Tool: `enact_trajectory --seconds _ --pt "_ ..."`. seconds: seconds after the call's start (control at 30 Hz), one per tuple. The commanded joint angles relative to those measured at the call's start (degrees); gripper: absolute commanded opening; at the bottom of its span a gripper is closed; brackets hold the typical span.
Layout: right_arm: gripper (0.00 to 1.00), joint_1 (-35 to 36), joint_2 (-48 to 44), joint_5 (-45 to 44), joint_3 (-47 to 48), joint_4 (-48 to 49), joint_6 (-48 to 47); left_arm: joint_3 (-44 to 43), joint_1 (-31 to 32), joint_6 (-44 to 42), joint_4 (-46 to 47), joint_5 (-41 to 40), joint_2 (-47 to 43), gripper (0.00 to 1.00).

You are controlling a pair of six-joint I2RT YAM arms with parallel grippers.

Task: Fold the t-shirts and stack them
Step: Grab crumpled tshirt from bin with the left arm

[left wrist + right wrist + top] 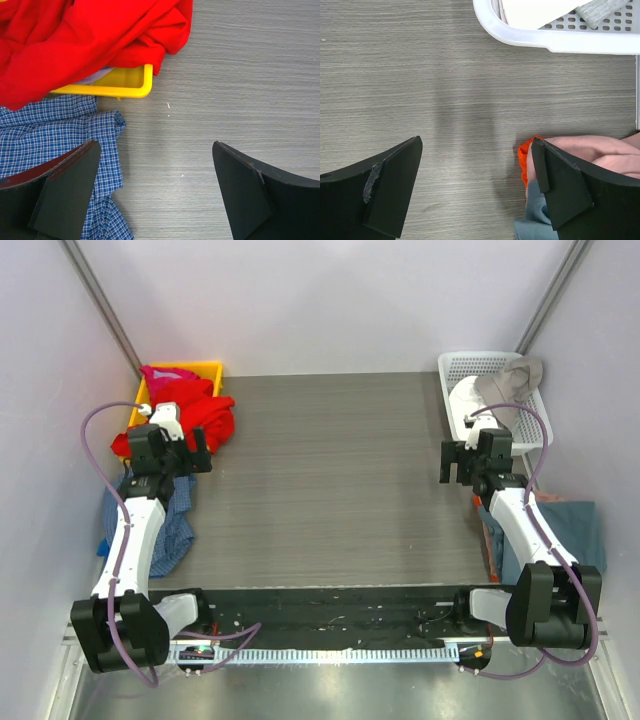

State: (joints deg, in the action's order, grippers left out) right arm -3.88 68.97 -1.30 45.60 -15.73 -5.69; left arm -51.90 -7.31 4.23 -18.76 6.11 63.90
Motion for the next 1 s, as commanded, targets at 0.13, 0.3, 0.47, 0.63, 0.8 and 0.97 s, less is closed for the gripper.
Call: enact_trajectory --seconds 0.13,0.3,0.47,0.63,0.8,0.97 --pt "1.00 -0.3 -0.2 -0.6 2.9 0.6 0.5 -0.8 -0.3 0.2 2.3 1.1 0.3 1.00" --pt "1.00 -0.3 -1.3 0.6 2.1 1.0 -0.5 -7.3 0.0 -3.8 1.9 -1.4 5.5 1.00" --pt "1.00 -0.3 -0.5 3.7 1.9 0.2 -2.7 -22.5 0.1 -12.0 -2.9 -10.3 20.1 0.94" --pt "1.00 -0.3 -0.2 4.7 2.5 -1.4 -3.2 -37.9 0.1 -14.1 -11.0 -10.2 32.8 0.87" --pt "1.00 -0.3 0.0 5.9 2.5 -1.6 -3.6 -42.3 0.1 -16.1 -10.1 -12.2 37.2 0.87" --pt "1.00 -0.3 0.8 7.3 3.0 -2.5 -3.7 -46.6 -0.4 -12.1 -8.9 -12.6 42.4 0.81"
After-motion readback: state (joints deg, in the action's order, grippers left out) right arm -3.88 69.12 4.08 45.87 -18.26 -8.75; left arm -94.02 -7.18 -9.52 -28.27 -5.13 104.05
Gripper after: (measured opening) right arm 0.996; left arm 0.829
